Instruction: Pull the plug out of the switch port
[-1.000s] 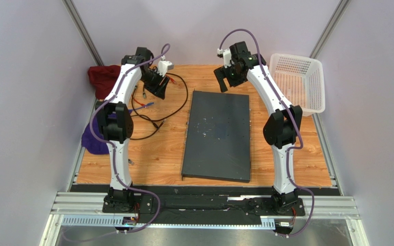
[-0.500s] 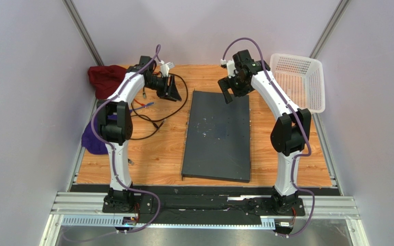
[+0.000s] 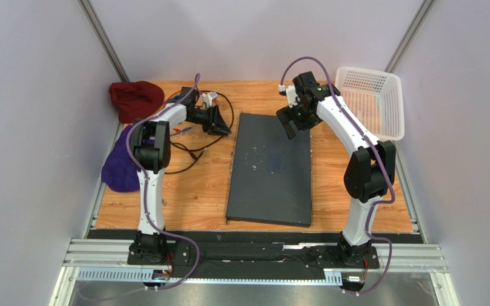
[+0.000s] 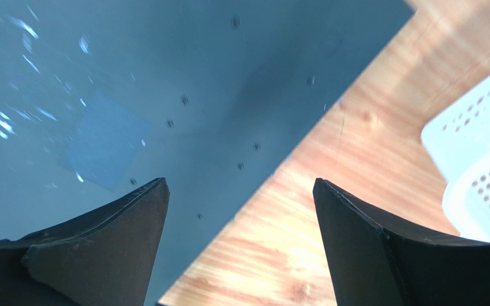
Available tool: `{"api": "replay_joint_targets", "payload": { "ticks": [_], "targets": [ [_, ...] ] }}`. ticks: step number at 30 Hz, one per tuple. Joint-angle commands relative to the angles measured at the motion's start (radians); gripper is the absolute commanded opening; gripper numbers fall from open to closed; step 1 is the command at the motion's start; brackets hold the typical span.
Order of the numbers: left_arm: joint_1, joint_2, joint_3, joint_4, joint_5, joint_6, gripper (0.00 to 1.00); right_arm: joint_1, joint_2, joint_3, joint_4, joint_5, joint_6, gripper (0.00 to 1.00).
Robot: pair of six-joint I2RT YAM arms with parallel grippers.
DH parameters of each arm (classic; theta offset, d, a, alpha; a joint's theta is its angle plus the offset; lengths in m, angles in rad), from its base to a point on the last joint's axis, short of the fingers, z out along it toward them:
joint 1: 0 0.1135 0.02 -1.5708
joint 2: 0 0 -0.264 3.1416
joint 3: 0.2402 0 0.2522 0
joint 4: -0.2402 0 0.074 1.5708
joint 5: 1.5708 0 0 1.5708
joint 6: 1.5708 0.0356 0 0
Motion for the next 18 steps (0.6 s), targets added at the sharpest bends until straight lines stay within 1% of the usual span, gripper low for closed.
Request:
{"api": "replay_joint_targets", "payload": {
  "ticks": [1, 5, 9, 13, 18],
  "targets": [
    [0.001, -0.007, -0.058, 0.234, 0.072, -0.161, 0.39, 0.0, -0.085, -0.071, 0.016, 0.053, -0.022, 0.88],
    [-0.002, 0.0, -0.09, 0.311, 0.069, -0.194, 0.38, 0.003, -0.095, -0.088, 0.011, 0.061, -0.025, 0.88],
    [-0.002, 0.029, -0.107, 0.321, 0.069, -0.217, 0.36, 0.009, -0.089, -0.091, 0.014, 0.089, -0.044, 0.88],
    [-0.005, 0.037, -0.148, 0.399, 0.094, -0.272, 0.36, 0.012, -0.09, -0.098, 0.014, 0.101, -0.051, 0.88],
    [-0.016, 0.058, -0.15, 0.406, 0.104, -0.276, 0.36, 0.014, -0.101, -0.118, 0.014, 0.101, -0.056, 0.88]
  ]
}}
